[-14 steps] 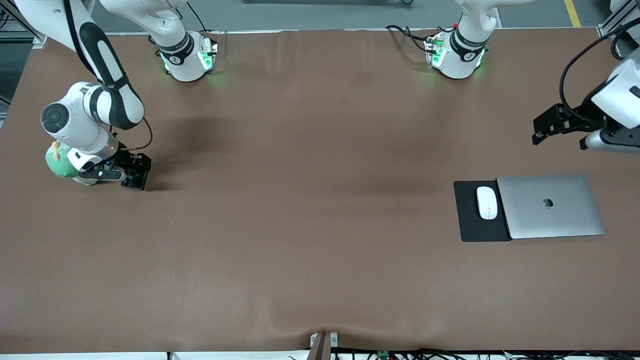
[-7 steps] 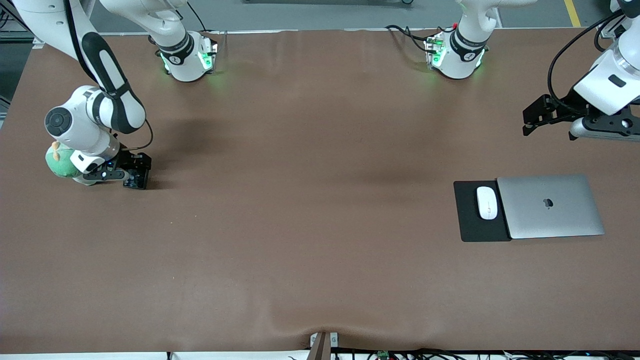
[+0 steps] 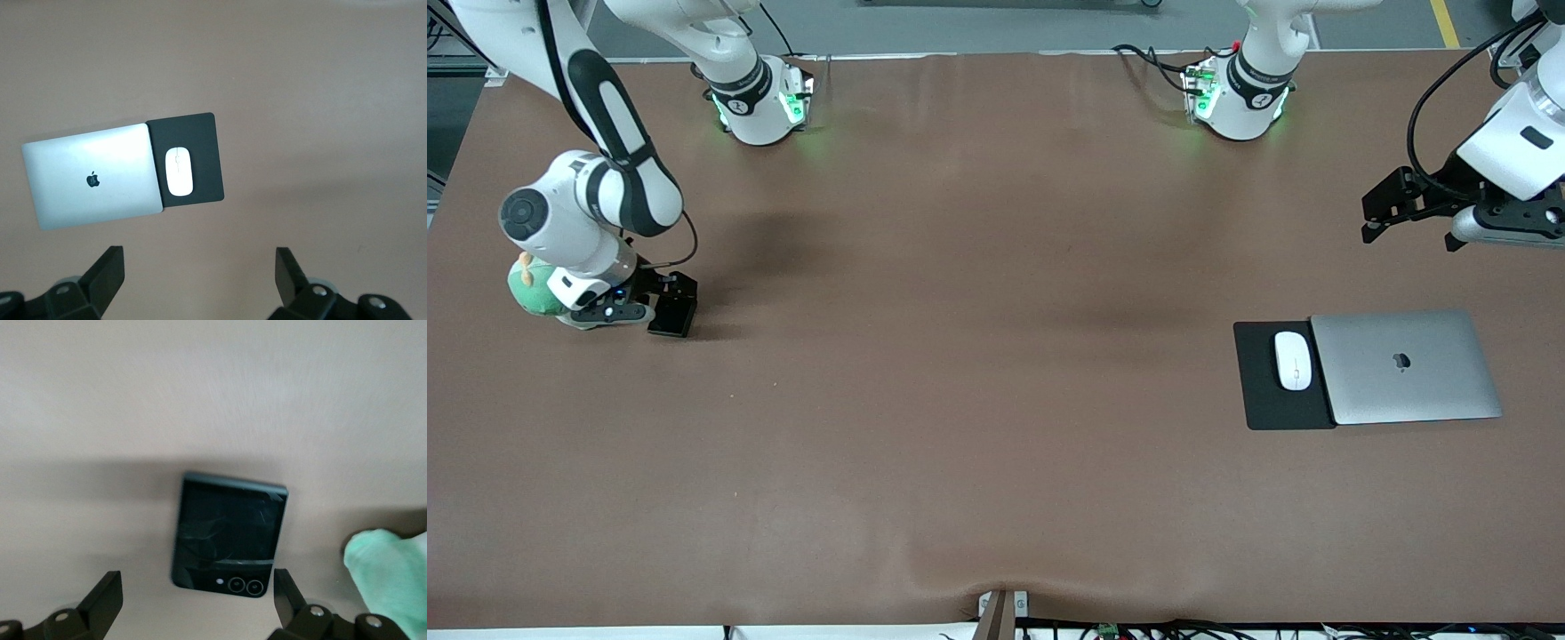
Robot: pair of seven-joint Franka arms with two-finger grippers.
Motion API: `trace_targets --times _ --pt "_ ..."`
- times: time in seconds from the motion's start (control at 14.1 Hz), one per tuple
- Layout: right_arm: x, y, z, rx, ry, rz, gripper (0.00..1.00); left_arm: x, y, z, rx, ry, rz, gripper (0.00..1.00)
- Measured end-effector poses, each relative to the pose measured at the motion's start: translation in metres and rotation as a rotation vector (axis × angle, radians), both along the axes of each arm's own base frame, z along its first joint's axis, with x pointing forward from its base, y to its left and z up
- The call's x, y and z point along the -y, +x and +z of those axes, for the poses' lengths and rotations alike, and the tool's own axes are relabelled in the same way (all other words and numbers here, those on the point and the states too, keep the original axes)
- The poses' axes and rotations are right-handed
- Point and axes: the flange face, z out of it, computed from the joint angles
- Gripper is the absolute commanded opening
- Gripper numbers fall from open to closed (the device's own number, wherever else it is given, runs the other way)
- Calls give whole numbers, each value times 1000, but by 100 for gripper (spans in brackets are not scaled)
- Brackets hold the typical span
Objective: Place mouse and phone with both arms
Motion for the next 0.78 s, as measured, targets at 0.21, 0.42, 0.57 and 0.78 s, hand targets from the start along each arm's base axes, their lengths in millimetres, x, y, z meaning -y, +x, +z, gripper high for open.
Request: trace_targets --times 0.21,0.42,0.57,0.78 --pt "-6 28 72 38 49 -30 100 1 5 0 -20 0 -2 100" --pt "-9 61 151 -41 97 -61 100 0 11 -1 -23 0 0 100" --pt "-11 77 208 -83 110 -88 100 0 12 -2 -25 -1 1 100" --pt "-21 89 289 -105 98 -106 100 0 13 -3 -28 0 1 100"
